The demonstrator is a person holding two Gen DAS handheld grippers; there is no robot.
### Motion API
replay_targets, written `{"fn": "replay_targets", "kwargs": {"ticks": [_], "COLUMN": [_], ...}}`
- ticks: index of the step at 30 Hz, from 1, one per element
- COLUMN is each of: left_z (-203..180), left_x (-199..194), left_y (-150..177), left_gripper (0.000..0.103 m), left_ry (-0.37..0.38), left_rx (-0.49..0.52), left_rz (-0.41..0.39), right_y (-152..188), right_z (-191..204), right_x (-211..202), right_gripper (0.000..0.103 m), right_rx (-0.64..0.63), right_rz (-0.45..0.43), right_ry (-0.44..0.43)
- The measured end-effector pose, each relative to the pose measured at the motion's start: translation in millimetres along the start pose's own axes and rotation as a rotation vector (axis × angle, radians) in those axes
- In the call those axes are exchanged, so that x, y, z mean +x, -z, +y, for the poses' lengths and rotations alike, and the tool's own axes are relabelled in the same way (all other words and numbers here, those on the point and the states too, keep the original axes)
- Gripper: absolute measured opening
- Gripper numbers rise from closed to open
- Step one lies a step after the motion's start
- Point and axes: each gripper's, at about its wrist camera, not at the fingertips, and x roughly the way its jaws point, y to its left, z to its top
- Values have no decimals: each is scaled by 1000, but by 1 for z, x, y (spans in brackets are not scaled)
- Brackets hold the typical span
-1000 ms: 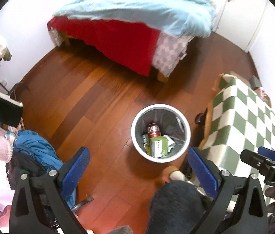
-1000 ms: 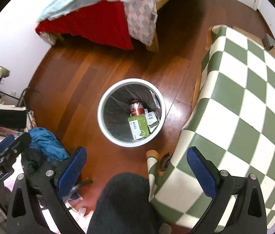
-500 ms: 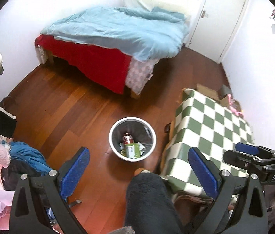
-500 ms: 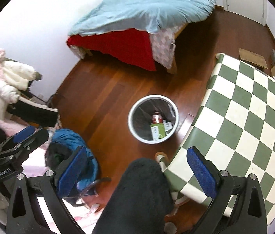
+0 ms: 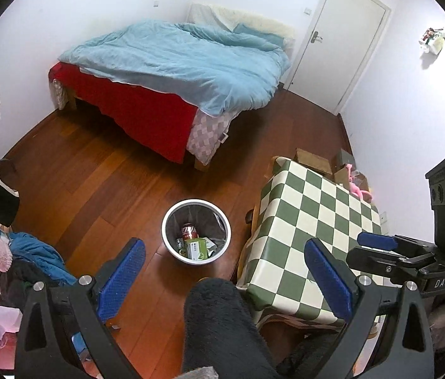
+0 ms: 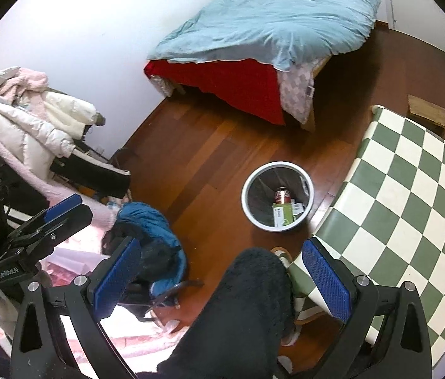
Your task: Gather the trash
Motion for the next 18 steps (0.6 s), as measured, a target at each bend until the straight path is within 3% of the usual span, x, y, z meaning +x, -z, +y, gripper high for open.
{"fn": "replay_targets", "kwargs": {"ticks": [18], "left_z": [-5], "left_x": [-13], "left_y": [3], "left_gripper": [103], "left_ry": [12], "left_rx": [0], "left_rz": [-20], "right_y": [-4], "right_z": [12], "right_x": [-9], "right_gripper": [103], "right_rx": [-31], "right_rz": [30], "right_ry": [-58]}}
